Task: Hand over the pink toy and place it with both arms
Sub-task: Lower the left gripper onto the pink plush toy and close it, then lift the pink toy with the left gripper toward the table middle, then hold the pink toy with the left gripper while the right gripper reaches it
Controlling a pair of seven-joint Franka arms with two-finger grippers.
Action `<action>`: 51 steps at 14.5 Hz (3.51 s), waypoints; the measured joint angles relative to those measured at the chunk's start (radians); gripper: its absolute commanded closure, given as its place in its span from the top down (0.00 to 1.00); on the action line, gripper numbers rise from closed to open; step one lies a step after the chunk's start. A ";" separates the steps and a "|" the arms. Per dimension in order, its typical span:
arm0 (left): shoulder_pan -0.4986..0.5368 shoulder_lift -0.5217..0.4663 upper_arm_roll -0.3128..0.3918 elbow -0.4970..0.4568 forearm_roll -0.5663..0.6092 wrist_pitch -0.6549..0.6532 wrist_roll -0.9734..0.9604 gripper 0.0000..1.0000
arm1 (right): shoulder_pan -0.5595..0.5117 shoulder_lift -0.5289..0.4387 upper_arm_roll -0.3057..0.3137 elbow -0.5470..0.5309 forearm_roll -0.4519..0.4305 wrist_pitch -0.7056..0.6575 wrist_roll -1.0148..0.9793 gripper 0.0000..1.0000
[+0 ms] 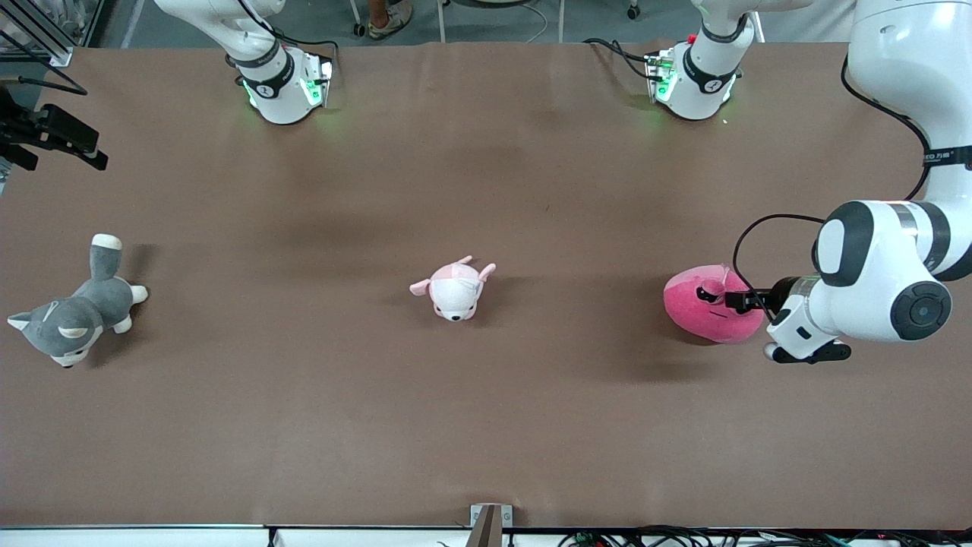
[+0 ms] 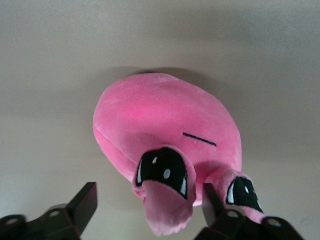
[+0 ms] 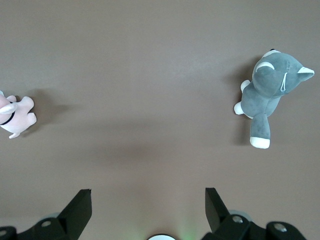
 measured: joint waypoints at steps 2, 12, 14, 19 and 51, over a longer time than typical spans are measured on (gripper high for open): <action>0.000 0.008 0.000 0.000 0.000 0.007 0.000 0.57 | 0.000 0.000 0.000 0.000 0.002 -0.001 0.000 1.00; -0.024 -0.009 -0.008 0.014 0.000 0.014 -0.001 0.01 | -0.018 0.000 -0.001 0.000 0.022 0.004 0.001 1.00; -0.024 -0.044 -0.029 0.021 -0.001 0.008 -0.009 0.01 | -0.018 0.000 -0.001 0.000 0.022 0.003 0.001 1.00; -0.028 -0.118 -0.148 0.098 -0.063 -0.093 -0.220 0.00 | -0.019 0.005 -0.001 0.009 0.020 0.034 0.001 1.00; -0.605 0.056 -0.405 0.349 -0.091 0.275 -1.320 0.00 | 0.334 0.170 0.026 -0.092 0.221 0.147 1.392 1.00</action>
